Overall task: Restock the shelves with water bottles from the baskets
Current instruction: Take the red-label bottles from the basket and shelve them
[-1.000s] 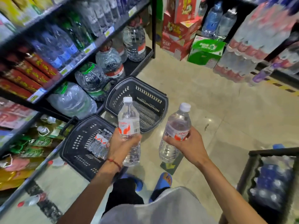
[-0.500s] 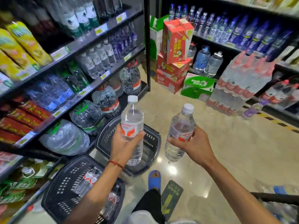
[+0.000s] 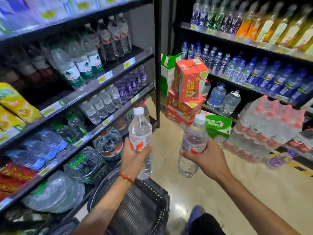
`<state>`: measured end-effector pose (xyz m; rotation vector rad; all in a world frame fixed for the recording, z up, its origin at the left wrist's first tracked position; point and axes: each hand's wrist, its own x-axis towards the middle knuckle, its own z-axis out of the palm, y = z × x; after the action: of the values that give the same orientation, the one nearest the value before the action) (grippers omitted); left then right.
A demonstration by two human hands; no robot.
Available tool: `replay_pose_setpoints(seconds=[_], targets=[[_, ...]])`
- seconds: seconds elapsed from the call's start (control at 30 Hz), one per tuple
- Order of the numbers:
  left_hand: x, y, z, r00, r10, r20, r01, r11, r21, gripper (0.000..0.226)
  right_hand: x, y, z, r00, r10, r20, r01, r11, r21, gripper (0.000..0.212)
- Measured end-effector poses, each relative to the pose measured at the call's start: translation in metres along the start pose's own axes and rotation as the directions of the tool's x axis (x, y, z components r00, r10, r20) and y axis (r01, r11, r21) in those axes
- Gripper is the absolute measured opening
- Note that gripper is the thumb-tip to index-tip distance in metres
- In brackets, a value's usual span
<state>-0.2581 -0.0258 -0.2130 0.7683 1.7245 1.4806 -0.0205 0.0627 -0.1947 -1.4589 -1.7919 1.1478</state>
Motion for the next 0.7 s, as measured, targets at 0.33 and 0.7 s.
replay_pose_setpoints(seconds=[0.33, 0.7], targets=[[0.144, 0.032, 0.060, 0.970, 0.043, -0.239, -0.039, 0.999, 0.024, 0.050, 0.208, -0.016, -0.004, 0.982, -0.144, 0.120, 0.153, 0.986, -0.068, 0.067], [0.256, 0.091, 0.125, 0.858, 0.067, -0.509, -0.049, 0.998, 0.048, 0.047, 0.420, -0.070, -0.016, 0.898, -0.314, 0.307, 0.351, 0.934, -0.072, 0.075]])
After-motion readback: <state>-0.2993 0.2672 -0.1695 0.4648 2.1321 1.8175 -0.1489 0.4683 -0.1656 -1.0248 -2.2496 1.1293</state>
